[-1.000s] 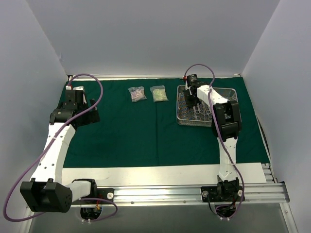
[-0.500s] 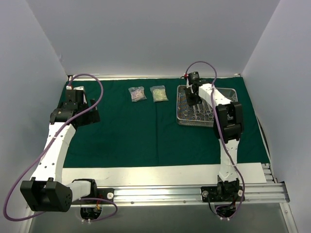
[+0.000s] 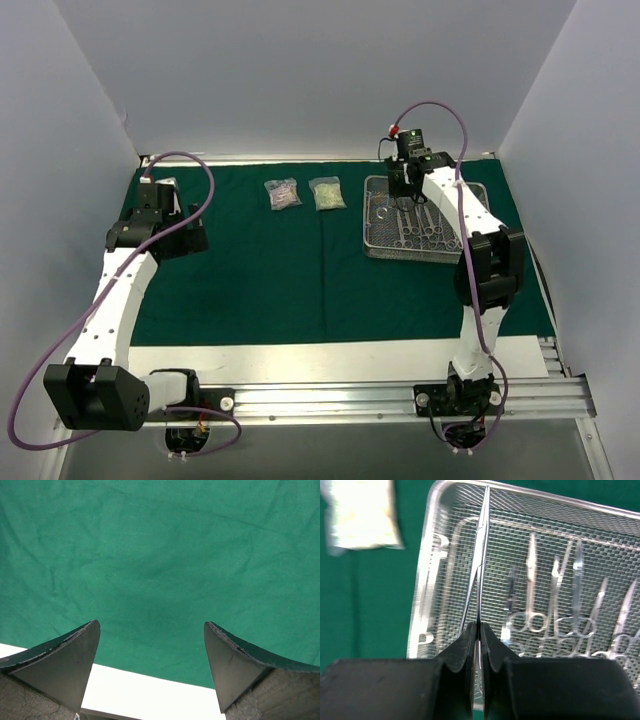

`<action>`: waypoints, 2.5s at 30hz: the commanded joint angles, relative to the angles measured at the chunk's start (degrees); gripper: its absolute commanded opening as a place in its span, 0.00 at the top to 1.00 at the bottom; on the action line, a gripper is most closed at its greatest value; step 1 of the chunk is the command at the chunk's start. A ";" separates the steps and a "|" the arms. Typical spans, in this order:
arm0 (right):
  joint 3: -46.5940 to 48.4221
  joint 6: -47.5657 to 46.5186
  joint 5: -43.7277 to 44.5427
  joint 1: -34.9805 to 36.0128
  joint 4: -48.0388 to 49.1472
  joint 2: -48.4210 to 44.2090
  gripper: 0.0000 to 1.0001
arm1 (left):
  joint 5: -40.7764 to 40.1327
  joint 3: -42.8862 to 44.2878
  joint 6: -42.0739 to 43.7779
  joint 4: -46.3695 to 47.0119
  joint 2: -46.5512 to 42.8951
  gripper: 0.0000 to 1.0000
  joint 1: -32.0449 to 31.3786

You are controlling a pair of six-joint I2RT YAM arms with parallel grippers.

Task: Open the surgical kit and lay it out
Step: Place the medical item in the surgical kit.

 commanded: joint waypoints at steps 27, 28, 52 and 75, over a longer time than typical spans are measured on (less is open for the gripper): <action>-8.91 17.53 2.71 20.74 10.35 5.27 1.00 | 1.71 1.13 -1.32 4.42 2.01 0.06 0.15; -8.82 17.44 2.82 20.83 10.44 6.05 1.00 | 1.71 1.13 -1.41 4.42 2.01 0.06 0.15; -9.61 18.76 2.46 20.74 9.04 11.16 0.92 | 1.45 0.60 -1.14 4.33 2.01 0.06 0.15; -1.88 17.53 3.88 20.56 3.59 1.58 0.80 | 1.80 0.51 -1.49 4.68 2.71 0.06 0.15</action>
